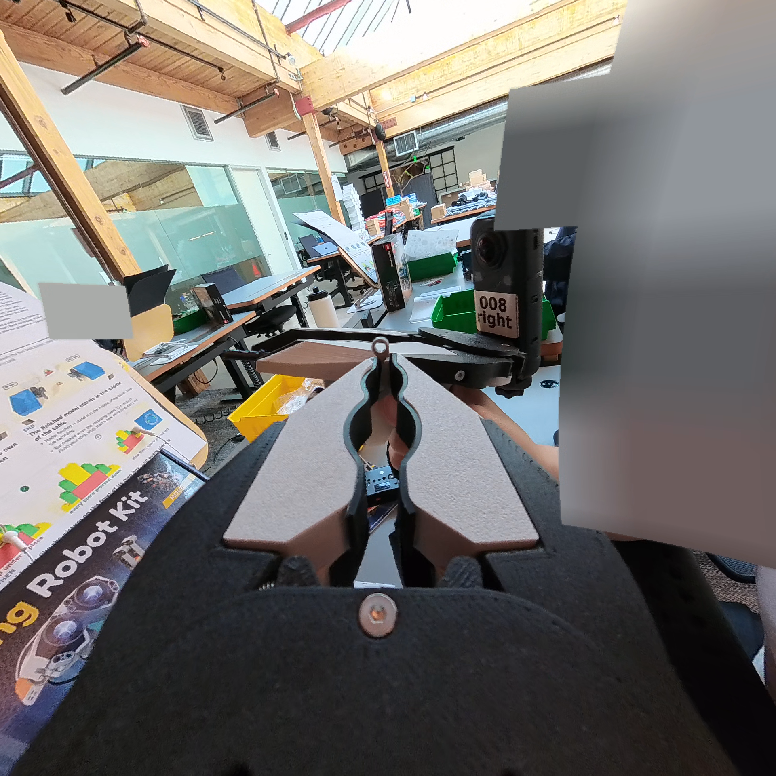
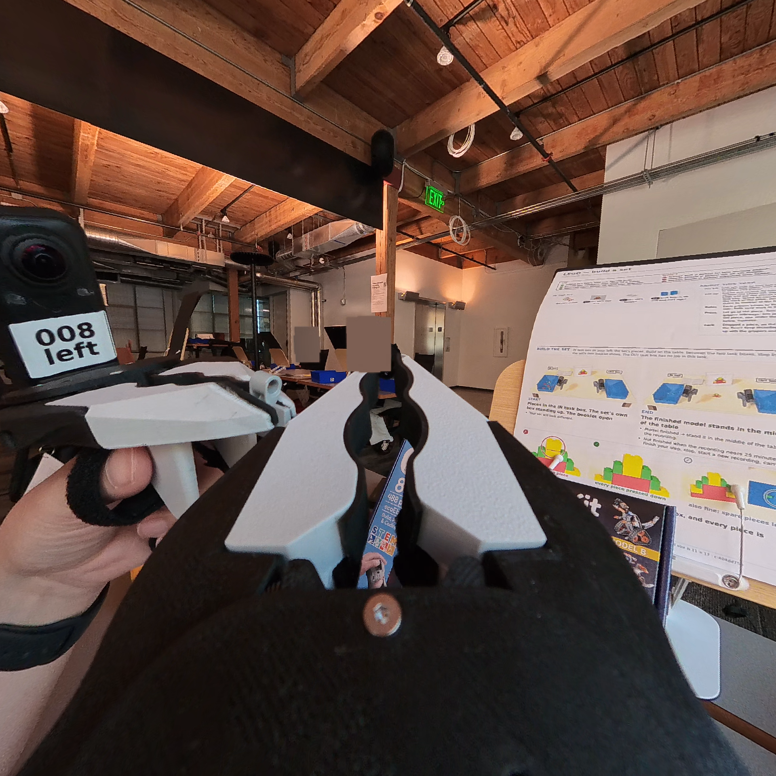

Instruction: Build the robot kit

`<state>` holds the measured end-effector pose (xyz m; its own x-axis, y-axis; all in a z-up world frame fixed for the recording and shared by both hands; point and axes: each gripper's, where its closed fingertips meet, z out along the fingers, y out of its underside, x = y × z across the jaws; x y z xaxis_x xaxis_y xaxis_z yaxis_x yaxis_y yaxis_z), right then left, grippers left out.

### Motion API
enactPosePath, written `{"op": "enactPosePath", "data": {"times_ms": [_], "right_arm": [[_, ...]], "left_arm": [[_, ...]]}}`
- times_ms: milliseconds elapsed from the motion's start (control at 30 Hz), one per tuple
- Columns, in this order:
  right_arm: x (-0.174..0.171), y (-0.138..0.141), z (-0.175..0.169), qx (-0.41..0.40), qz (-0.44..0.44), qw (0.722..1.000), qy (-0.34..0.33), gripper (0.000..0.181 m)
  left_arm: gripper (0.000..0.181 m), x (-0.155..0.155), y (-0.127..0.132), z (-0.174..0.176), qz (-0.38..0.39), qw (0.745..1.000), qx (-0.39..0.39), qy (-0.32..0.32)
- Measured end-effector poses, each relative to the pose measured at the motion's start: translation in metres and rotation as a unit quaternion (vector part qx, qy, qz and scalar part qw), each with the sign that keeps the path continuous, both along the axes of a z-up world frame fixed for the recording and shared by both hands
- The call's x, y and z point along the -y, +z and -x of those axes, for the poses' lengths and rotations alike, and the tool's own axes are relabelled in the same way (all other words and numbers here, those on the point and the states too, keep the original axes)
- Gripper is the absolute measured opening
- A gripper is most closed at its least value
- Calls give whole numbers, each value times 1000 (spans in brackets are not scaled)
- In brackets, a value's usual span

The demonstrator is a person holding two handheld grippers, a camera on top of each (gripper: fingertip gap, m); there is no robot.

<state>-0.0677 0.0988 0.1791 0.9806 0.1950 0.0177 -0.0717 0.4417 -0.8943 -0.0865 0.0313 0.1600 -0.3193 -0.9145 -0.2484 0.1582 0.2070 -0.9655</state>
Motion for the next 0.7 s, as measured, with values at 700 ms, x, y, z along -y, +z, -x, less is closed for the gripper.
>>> {"op": "enactPosePath", "data": {"times_ms": [700], "right_arm": [[56, 10, 39, 107, 64, 936, 329, 6]], "left_arm": [[1, -7, 14, 32, 72, 992, -11, -99]]}}
